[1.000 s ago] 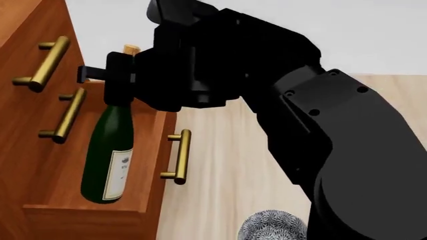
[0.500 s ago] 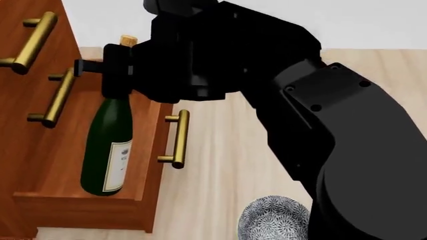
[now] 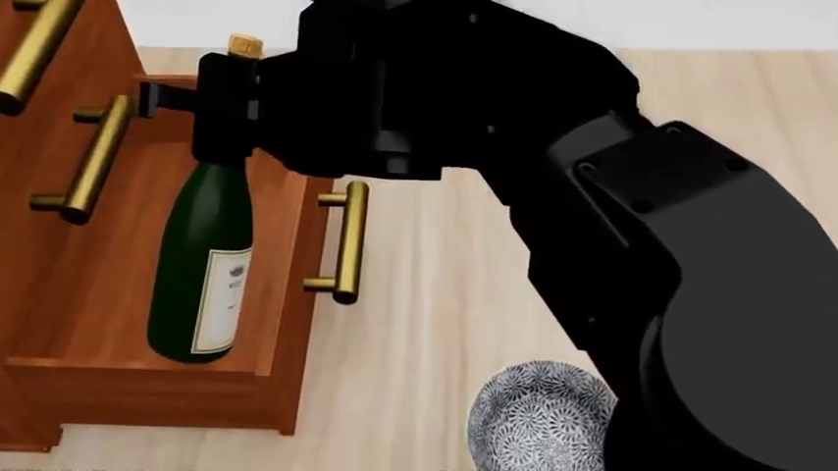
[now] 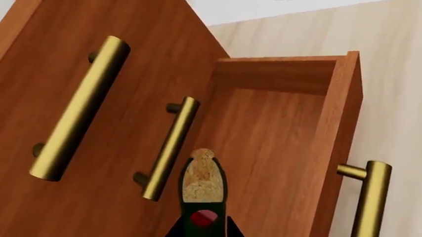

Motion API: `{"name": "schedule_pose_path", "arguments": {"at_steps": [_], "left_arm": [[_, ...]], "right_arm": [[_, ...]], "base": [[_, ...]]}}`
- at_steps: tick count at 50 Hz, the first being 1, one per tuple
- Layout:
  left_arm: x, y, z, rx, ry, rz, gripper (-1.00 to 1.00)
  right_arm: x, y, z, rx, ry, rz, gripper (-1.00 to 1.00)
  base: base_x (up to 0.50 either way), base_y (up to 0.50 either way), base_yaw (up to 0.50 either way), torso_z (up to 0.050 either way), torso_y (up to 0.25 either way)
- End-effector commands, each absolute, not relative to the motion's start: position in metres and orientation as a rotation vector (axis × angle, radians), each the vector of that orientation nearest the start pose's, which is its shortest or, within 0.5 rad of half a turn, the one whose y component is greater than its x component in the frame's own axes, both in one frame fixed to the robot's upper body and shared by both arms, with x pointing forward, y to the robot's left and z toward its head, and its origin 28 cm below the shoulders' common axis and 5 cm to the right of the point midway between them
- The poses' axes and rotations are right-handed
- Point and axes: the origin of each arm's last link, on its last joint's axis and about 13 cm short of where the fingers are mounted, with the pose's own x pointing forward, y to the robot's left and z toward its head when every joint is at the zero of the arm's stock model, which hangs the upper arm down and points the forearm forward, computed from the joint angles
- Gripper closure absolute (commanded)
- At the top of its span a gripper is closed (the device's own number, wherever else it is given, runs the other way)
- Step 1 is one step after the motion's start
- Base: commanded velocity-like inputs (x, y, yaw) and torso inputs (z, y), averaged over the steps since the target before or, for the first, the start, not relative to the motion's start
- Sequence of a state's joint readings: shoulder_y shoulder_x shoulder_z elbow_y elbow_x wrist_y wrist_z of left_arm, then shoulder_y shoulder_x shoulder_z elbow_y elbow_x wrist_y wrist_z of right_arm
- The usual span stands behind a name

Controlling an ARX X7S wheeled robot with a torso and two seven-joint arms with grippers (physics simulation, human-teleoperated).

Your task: Put the wine bottle in the bottom drawer of the cabinet.

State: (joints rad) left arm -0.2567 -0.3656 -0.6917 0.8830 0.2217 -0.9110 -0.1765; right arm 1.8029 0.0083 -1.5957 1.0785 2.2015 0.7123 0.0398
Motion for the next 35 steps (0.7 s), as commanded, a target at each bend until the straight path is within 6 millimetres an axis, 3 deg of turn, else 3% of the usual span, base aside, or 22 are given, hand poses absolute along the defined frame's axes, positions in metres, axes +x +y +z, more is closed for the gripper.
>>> {"name": "schedule_pose_path", "arguments": {"at_steps": [1, 4, 7, 10, 15, 17, 19, 24, 27, 31, 32, 34, 35], "left_arm": [[0.14, 0.369, 0.226, 0.323, -0.356, 1.103, -1.0], [0.14, 0.369, 0.209, 0.321, -0.356, 1.103, -1.0], [0.14, 0.37, 0.223, 0.32, -0.357, 1.104, -1.0], [0.14, 0.369, 0.207, 0.319, -0.358, 1.104, -1.0], [0.14, 0.369, 0.207, 0.322, -0.356, 1.105, -1.0], [0.14, 0.37, 0.223, 0.319, -0.357, 1.105, -1.0], [0.14, 0.369, 0.21, 0.32, -0.358, 1.105, -1.0], [0.141, 0.369, 0.226, 0.327, -0.36, 1.093, -1.0], [0.141, 0.368, 0.21, 0.323, -0.371, 1.078, -1.0], [0.14, 0.368, 0.208, 0.326, -0.376, 1.076, -1.0], [0.141, 0.369, 0.219, 0.322, -0.375, 1.076, -1.0], [0.141, 0.369, 0.22, 0.321, -0.374, 1.077, -1.0], [0.141, 0.368, 0.213, 0.32, -0.374, 1.077, -1.0]], "right_arm": [[0.379, 0.009, 0.295, 0.245, 0.677, 0.653, 1.0], [0.379, 0.01, 0.29, 0.232, 0.686, 0.642, 1.0], [0.378, 0.011, 0.283, 0.201, 0.695, 0.631, 1.0], [0.378, 0.012, 0.279, 0.187, 0.698, 0.626, 1.0], [0.377, 0.014, 0.27, 0.144, 0.708, 0.606, 1.0], [0.376, 0.015, 0.266, 0.121, 0.709, 0.599, 1.0], [0.376, 0.015, 0.26, 0.108, 0.712, 0.579, 1.0], [0.376, 0.015, 0.25, 0.095, 0.73, 0.56, 1.0], [0.377, 0.013, 0.244, 0.087, 0.732, 0.548, 1.0], [0.377, 0.013, 0.239, 0.079, 0.737, 0.543, 1.0], [0.377, 0.013, 0.238, 0.082, 0.741, 0.545, 1.0], [0.376, 0.014, 0.237, 0.075, 0.739, 0.543, 1.0], [0.376, 0.014, 0.236, 0.073, 0.742, 0.547, 1.0]], "base": [[0.0, 0.0, 0.0, 0.0, -0.055], [0.0, 0.0, 0.0, 0.0, -0.025], [0.0, 0.0, 0.0, 0.0, 0.0], [0.0, 0.0, 0.0, 0.0, 0.0], [0.0, 0.0, 0.0, 0.0, 0.0], [0.0, 0.0, 0.0, 0.0, 0.0], [0.0, 0.0, 0.0, 0.0, 0.0], [0.0, 0.0, 0.0, 0.0, -0.003], [0.0, 0.0, 0.0, 0.0, -0.004], [0.0, 0.0, 0.0, 0.001, -0.053], [0.0, 0.0, 0.0, 0.005, -0.129], [0.0, 0.0, 0.0, 0.004, -0.131], [0.0, 0.0, 0.0, 0.005, -0.129]]}}
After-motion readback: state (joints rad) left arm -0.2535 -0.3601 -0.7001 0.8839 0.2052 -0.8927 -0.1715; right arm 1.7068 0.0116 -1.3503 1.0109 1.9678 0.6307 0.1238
